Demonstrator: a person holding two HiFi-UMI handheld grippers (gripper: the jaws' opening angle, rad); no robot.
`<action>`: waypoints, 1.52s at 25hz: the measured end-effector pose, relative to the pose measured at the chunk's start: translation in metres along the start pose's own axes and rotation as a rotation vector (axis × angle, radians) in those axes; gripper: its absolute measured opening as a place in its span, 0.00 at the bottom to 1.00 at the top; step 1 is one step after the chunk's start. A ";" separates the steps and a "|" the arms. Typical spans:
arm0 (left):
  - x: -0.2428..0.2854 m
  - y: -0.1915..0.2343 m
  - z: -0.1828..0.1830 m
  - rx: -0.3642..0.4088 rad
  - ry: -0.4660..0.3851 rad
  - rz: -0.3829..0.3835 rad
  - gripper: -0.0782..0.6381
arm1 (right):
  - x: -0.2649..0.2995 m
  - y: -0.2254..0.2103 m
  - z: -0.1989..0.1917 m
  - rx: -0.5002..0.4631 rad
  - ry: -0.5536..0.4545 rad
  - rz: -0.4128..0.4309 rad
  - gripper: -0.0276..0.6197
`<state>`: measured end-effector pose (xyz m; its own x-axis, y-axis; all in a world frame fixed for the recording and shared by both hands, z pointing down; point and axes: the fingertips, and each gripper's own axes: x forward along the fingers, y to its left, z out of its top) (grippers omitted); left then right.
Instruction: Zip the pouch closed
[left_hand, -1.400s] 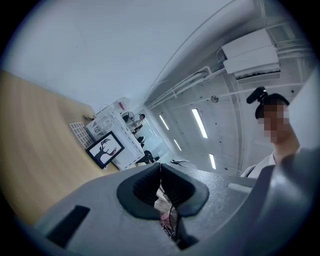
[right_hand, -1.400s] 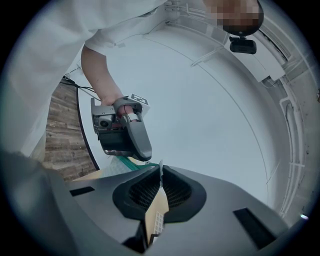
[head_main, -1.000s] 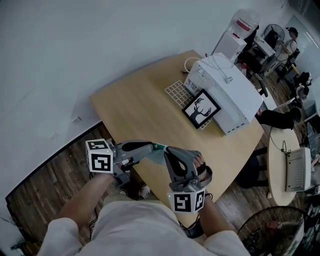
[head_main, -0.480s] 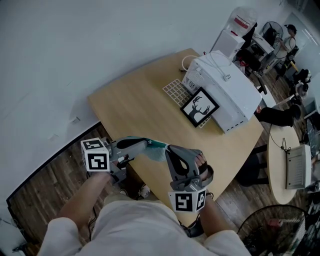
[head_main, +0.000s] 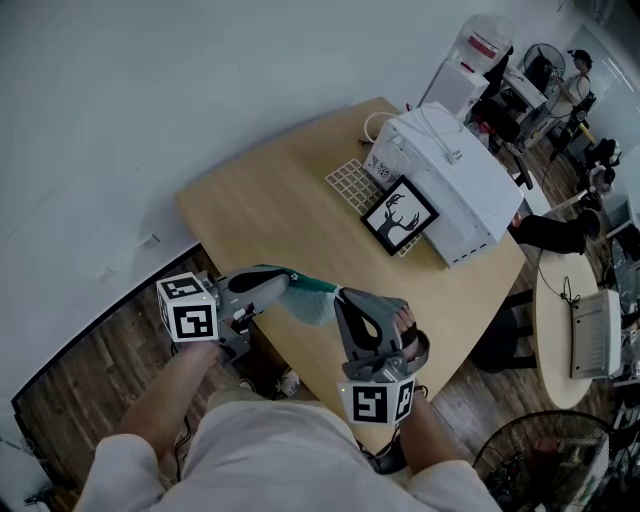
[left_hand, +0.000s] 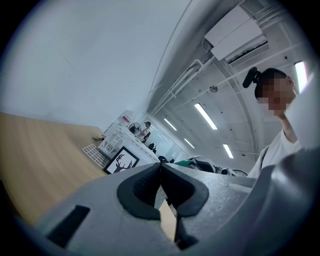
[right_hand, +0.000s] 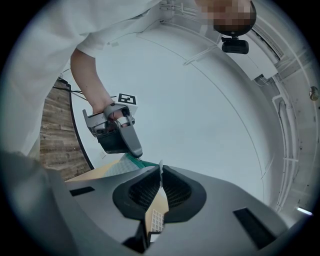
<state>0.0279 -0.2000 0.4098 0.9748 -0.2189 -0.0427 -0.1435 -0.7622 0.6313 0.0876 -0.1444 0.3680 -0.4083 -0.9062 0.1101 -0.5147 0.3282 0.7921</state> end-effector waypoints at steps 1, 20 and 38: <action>0.000 0.000 0.001 0.009 0.001 0.002 0.13 | 0.000 0.000 0.000 0.001 0.002 0.001 0.07; -0.028 0.025 0.023 0.057 -0.036 0.097 0.13 | -0.001 -0.010 0.003 0.017 0.025 -0.041 0.07; -0.061 0.037 0.035 0.084 -0.082 0.163 0.13 | 0.007 -0.001 0.016 -0.001 0.022 -0.029 0.07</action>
<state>-0.0426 -0.2362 0.4088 0.9209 -0.3896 -0.0107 -0.3149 -0.7601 0.5684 0.0731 -0.1469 0.3587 -0.3760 -0.9212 0.1001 -0.5258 0.3011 0.7955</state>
